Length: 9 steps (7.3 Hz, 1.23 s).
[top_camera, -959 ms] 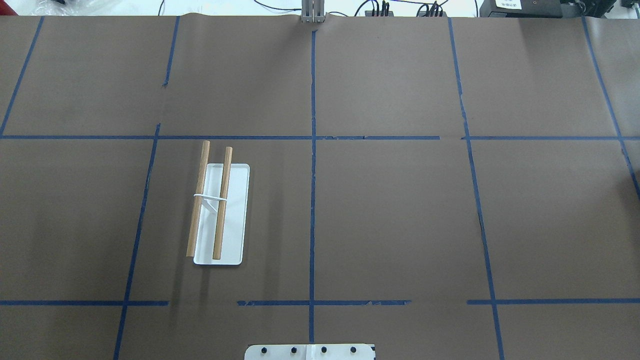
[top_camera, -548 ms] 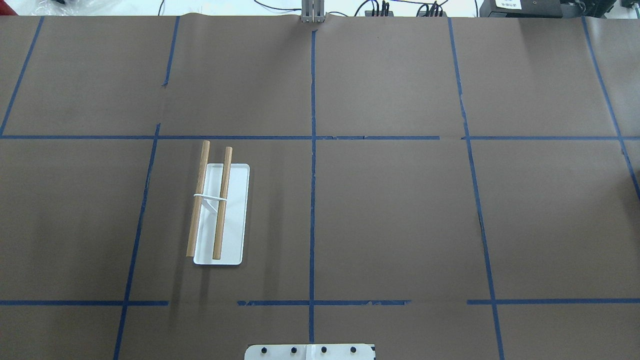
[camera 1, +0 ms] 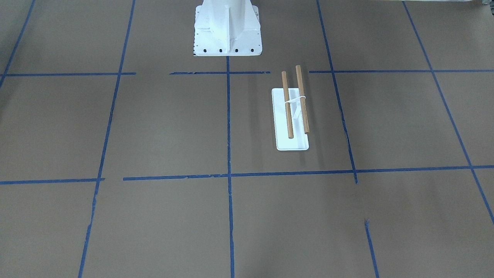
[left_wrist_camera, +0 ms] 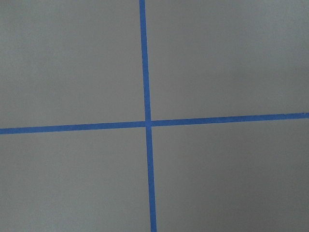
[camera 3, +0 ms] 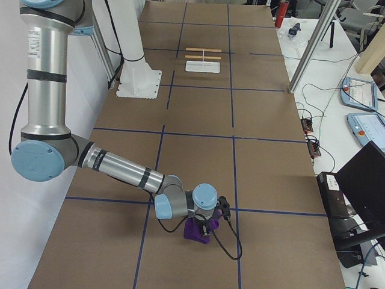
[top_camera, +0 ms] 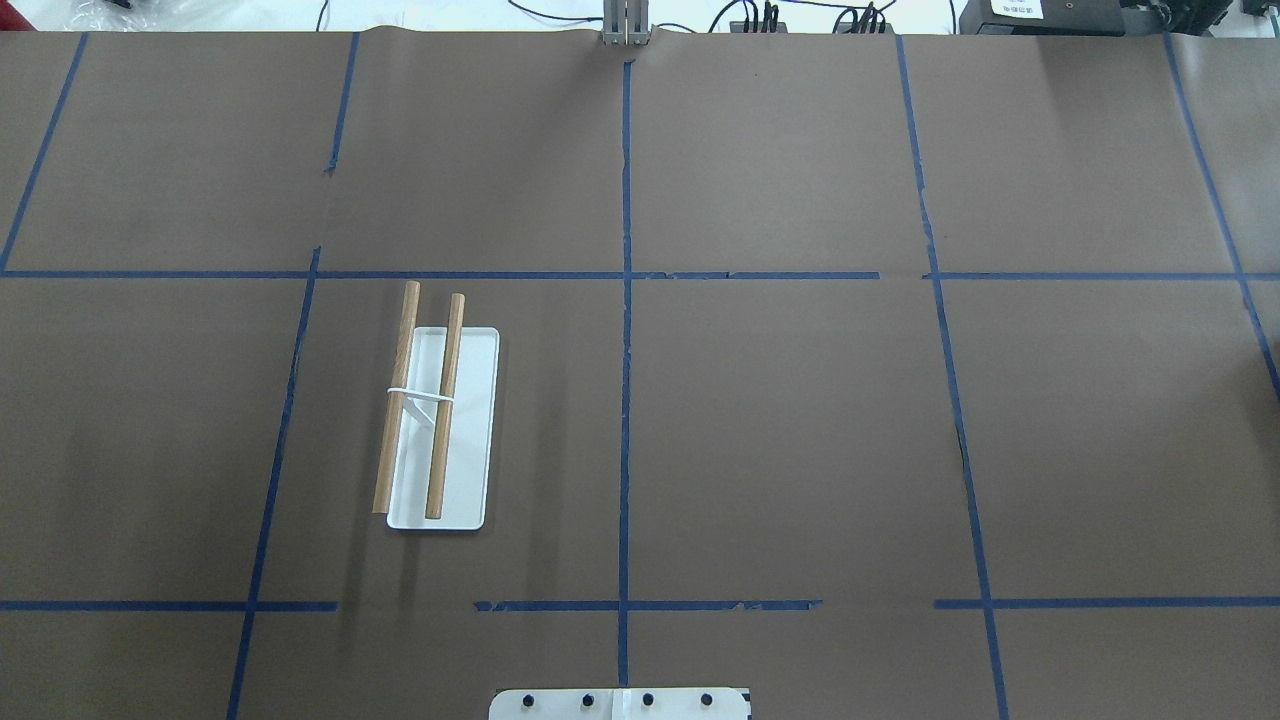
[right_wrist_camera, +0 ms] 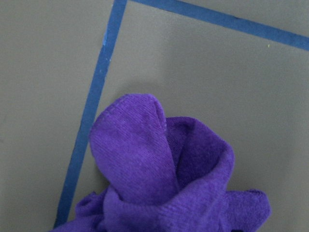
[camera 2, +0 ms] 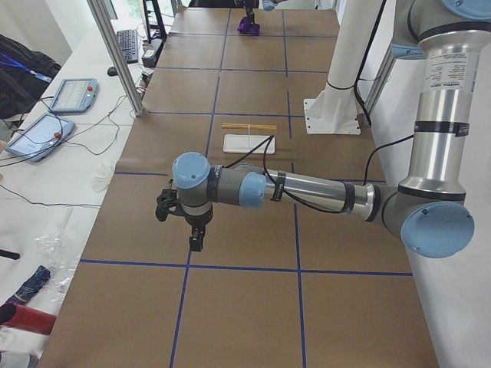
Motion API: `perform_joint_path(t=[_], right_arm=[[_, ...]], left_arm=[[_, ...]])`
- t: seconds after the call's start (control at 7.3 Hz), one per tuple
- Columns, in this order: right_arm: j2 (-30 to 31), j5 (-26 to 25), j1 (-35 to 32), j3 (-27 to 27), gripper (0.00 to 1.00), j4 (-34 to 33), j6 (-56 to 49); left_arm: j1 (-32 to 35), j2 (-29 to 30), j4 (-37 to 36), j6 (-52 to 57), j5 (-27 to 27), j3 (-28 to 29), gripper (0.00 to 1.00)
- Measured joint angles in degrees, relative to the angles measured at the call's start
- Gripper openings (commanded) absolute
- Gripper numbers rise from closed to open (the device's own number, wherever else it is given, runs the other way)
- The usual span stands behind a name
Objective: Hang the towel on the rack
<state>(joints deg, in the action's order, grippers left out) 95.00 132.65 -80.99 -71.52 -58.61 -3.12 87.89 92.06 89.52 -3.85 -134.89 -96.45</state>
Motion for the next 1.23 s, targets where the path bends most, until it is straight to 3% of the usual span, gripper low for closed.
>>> perform_joint_path(t=[0.55, 0.96, 1.23], right_arm=[[-0.12, 0.07, -0.54, -1.87, 0.00, 0.09, -0.19], [-0.24, 0.67, -6.38, -12.86, 0.00, -0.91, -0.21], [-3.98, 1.23, -7.62, -18.68, 0.00, -1.96, 1.50]], left_arm=[[-0.06, 0.09, 0.28, -0.03, 0.01, -0.26, 1.00], [-0.86, 3.32, 1.42, -0.20, 0.43, -1.91, 1.00], [-2.71, 4.65, 8.36, -2.96, 0.55, -1.62, 1.00]])
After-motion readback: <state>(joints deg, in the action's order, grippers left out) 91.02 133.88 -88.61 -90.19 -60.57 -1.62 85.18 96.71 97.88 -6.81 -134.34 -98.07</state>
